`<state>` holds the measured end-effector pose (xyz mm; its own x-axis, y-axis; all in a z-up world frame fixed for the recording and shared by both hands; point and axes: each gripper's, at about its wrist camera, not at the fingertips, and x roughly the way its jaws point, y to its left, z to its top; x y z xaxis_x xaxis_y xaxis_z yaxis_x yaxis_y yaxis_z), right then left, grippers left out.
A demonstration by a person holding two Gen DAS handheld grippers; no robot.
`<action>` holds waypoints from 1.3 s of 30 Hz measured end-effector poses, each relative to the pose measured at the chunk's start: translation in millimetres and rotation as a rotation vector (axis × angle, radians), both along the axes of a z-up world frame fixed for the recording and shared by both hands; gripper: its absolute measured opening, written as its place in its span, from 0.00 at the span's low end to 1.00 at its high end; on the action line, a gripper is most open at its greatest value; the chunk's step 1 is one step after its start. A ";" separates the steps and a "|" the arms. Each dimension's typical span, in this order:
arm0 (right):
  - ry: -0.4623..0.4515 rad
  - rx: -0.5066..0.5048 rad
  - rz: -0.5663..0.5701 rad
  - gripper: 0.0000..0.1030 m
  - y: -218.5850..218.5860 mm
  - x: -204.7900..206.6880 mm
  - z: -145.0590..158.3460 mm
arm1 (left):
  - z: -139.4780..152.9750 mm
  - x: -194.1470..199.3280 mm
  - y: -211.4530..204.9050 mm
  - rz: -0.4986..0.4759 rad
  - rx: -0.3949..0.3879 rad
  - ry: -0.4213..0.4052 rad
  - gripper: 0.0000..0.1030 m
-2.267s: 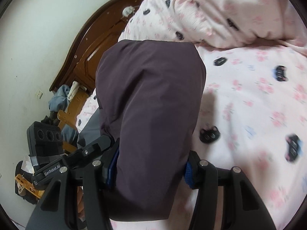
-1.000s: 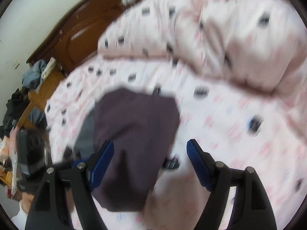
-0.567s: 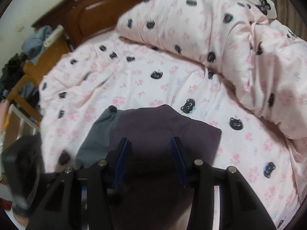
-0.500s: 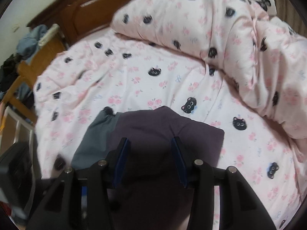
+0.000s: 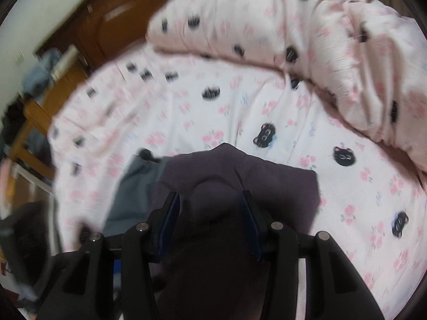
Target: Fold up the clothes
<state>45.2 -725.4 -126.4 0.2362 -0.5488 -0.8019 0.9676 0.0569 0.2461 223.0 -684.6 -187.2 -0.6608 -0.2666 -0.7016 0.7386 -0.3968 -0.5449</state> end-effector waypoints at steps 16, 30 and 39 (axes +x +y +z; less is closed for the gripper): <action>0.318 -0.031 0.143 0.51 92.2 16.6 -12.1 | -0.3 -2.2 1.4 0.008 -0.001 -0.013 0.34; 0.247 -0.094 -0.004 0.66 108.7 3.3 -17.1 | 11.8 -5.3 12.6 0.005 -0.084 -0.046 0.37; 0.269 -0.170 0.005 0.69 166.2 19.5 18.8 | 64.9 8.6 64.1 -0.007 -0.306 -0.116 0.58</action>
<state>64.8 -559.3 -107.6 0.0310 -0.6797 -0.7328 0.9963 0.0802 -0.0323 231.6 -620.5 -122.4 -0.5839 -0.4722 -0.6603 0.7853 -0.5349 -0.3119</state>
